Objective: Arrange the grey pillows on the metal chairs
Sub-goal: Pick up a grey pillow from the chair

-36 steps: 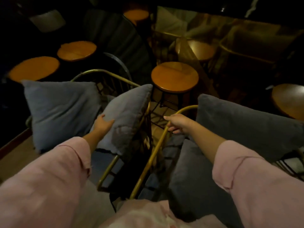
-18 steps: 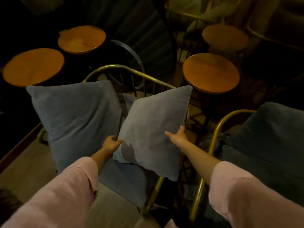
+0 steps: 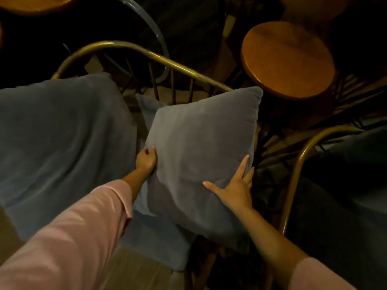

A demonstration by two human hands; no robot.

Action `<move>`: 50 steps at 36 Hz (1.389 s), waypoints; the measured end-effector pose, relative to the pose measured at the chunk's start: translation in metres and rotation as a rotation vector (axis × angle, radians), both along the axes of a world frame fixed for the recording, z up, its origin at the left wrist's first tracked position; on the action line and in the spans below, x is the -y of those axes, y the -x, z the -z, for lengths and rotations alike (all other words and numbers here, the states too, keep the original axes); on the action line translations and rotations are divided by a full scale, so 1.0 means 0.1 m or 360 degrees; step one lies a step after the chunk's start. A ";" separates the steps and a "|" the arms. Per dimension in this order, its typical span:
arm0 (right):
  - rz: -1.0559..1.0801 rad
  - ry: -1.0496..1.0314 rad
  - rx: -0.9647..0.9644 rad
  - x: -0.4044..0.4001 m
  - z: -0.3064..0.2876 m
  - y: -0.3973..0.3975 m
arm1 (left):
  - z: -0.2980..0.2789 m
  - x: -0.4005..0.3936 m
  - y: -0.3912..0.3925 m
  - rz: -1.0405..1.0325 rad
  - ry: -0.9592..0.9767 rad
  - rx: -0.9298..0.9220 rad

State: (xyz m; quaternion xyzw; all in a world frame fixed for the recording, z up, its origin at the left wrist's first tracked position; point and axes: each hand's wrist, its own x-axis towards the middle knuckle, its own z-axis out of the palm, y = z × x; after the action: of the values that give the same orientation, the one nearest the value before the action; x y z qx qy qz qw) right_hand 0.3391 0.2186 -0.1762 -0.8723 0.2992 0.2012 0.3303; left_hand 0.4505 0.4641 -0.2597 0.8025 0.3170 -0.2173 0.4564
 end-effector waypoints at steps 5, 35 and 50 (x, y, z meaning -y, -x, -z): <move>0.0006 0.0017 0.0192 0.03 0.10 0.04 | 0.26 -0.02 -0.31 0.0058 0.0170 0.0129; 0.0363 -0.0725 0.0630 0.27 -0.48 0.49 | -1.11 -0.49 0.30 -0.0082 -0.0397 0.0801; 0.0555 -0.0616 0.0895 1.98 -1.23 2.09 | -2.27 1.29 1.59 0.0381 -0.0631 0.1281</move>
State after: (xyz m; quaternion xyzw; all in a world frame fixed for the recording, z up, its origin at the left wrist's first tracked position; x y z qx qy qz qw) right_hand 0.1302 0.0203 -0.0530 -0.7508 0.2973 -0.0525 0.5875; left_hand 0.2910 0.3351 -0.0327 0.9258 0.0552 0.1250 0.3525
